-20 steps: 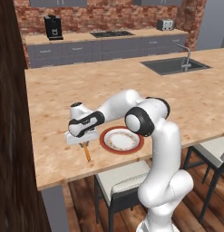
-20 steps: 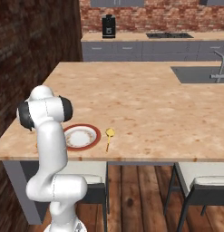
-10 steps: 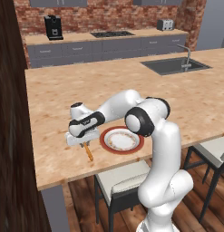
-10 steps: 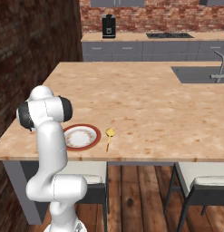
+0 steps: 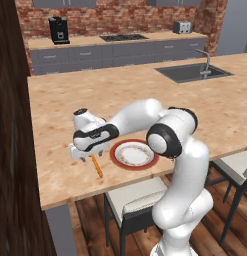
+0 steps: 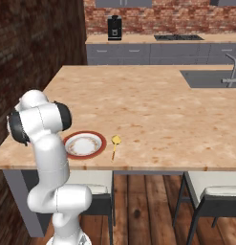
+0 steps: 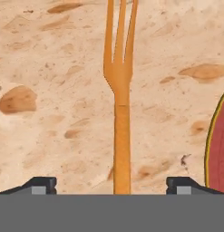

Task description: Take the fork and place it on the left side of the plate. Then take the spoon and place it on the right side of the plate. Make sure they're directly next to the plate.

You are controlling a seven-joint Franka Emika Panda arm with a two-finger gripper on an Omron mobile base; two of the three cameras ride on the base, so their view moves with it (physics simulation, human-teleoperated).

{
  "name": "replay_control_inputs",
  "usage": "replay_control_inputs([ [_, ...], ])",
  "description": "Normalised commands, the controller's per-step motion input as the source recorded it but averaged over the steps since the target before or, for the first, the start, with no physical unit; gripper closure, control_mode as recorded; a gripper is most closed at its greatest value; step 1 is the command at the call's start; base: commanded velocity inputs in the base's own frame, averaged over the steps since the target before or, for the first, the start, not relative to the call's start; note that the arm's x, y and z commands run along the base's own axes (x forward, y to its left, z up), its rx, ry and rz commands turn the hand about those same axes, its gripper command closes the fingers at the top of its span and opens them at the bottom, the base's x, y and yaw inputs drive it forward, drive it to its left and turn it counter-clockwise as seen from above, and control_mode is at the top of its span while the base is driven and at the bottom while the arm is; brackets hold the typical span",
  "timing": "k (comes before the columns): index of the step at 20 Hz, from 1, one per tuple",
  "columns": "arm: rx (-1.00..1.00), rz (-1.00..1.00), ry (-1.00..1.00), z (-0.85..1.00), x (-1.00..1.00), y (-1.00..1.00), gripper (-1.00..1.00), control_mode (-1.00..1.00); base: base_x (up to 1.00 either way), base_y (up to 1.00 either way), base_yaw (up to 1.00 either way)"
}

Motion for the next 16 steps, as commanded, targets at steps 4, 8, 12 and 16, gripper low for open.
replay_control_inputs([
  [4,0.0,0.0,-0.18,0.92,-0.92,-0.02,-1.0,-1.0,0.0,0.0,0.0],
  [8,0.0,0.0,-0.24,0.86,-1.0,-0.28,-1.0,-1.0,0.0,0.0,0.0],
  [12,0.0,0.0,-0.32,0.8,-1.0,-0.46,-1.0,-1.0,0.0,0.0,0.0],
  [16,0.0,0.02,-0.32,0.7,-1.0,-0.74,-1.0,-1.0,0.0,0.0,0.0],
])
